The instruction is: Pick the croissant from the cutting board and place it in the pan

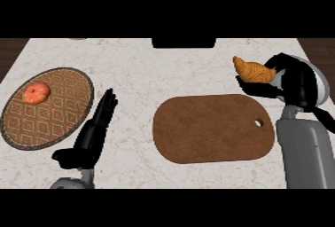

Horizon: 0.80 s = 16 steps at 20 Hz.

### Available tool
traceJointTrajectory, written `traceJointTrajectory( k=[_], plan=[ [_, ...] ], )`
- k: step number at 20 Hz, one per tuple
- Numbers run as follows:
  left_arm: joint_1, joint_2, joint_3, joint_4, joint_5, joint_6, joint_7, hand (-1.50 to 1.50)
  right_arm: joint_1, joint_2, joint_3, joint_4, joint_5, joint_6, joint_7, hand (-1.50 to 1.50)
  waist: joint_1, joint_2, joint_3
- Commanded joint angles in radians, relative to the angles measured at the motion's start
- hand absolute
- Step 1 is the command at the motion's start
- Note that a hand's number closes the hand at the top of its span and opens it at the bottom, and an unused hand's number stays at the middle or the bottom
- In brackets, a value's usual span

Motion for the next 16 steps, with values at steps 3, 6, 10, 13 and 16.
traceJointTrajectory(
  k=[3,6,10,13,16],
  plan=[
    [0.041,-0.013,-0.036,-0.091,-0.015,0.003,0.038,0.0,-0.035,-0.148,-0.164,0.251,-0.084,-0.155,-0.181,1.5,0.022,0.006,0.002],
    [-0.019,0.015,0.012,-0.054,0.021,-0.039,0.052,0.0,-0.071,-0.21,-0.196,0.372,-0.052,-0.272,-0.259,1.5,0.027,0.01,0.002],
    [0.042,-0.02,-0.036,-0.044,-0.026,-0.014,-0.005,0.0,-0.101,-0.245,-0.237,0.552,-0.041,-0.454,-0.359,1.5,0.036,0.013,0.003],
    [0.008,0.002,0.0,-0.04,-0.002,-0.033,0.014,0.0,-0.192,-0.318,-0.337,0.669,-0.164,-0.476,-0.44,1.5,0.044,0.017,0.004],
    [-0.058,-0.018,0.008,0.017,-0.003,-0.031,0.014,0.0,-0.235,-0.382,-0.376,0.802,-0.198,-0.504,-0.545,1.5,0.048,0.026,0.005]
  ],
)
